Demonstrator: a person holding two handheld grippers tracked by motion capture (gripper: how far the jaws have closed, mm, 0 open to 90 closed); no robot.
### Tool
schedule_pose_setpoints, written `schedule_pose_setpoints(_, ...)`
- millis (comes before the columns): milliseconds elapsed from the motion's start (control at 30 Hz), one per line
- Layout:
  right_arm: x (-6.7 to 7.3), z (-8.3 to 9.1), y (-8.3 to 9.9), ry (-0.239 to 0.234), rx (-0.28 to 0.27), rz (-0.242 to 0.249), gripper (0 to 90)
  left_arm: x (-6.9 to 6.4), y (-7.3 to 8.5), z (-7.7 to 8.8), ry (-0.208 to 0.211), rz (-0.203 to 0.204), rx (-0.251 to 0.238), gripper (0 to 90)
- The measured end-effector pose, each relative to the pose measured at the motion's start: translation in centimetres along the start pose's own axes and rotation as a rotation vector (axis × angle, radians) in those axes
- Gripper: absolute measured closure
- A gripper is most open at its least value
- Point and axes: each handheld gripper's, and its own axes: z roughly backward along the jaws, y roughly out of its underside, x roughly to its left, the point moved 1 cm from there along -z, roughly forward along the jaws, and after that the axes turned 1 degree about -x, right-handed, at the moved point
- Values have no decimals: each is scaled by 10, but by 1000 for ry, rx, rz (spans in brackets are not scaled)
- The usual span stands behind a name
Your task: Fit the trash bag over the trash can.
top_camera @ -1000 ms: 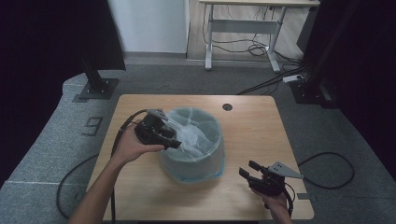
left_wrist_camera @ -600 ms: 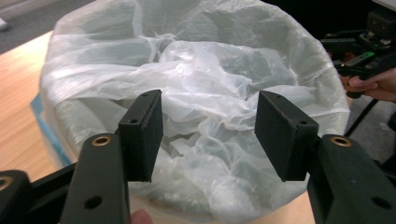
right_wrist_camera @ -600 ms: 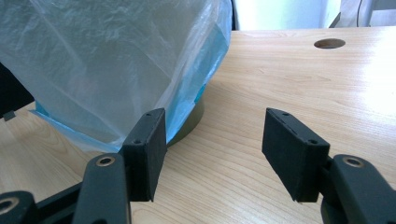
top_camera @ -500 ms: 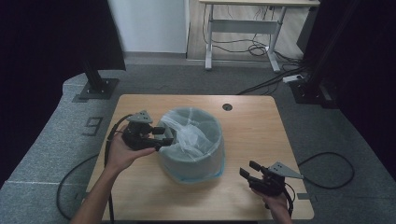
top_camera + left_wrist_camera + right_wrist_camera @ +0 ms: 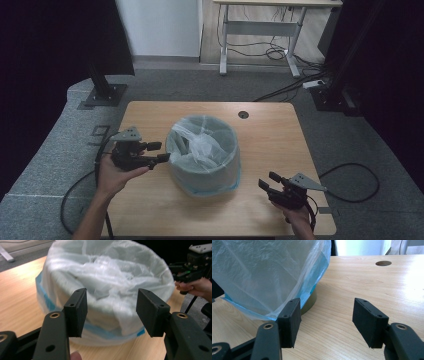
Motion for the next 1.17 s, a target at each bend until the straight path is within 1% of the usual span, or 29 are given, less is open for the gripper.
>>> schedule_pose_setpoints(167, -2, 0, 0, 4, 2, -7, 390, 0, 16, 8, -17, 9, -2, 422)
schedule_pose_setpoints(233, -3, 0, 0, 5, 1, -7, 389, 0, 23, 9, -29, 6, 3, 423)
schedule_pose_setpoints(400, -4, 2, 0, 9, 0, -10, 389, 1, 40, 9, -50, 12, 22, 423)
schedule_pose_setpoints(567, -6, 3, 0, 15, -2, -13, 389, 4, 52, 8, -53, 29, 31, 423)
schedule_pose_setpoints(1000, -7, 3, 0, 16, -5, -13, 389, 9, 61, 3, -46, 53, 39, 423)
schedule_pose_setpoints(1167, -7, 4, -1, 17, -9, -15, 388, 12, 65, 2, -50, 63, 41, 422)
